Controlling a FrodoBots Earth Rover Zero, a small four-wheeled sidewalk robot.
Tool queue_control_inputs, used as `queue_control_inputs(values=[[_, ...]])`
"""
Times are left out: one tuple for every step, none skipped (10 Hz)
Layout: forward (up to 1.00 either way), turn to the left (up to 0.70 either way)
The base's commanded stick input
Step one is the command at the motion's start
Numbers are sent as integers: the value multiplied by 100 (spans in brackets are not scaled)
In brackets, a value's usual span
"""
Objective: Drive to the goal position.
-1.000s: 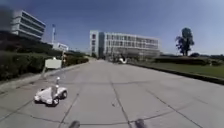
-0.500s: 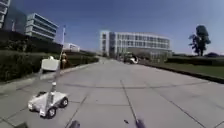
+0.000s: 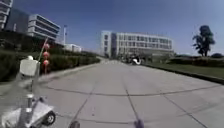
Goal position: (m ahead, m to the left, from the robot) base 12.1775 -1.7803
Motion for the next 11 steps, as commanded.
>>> queue_control_inputs(values=[[70,0],[70,0],[70,0],[70,3],[70,15],[70,29],[70,35],[70,10],[70,1],[70,0],[70,0]])
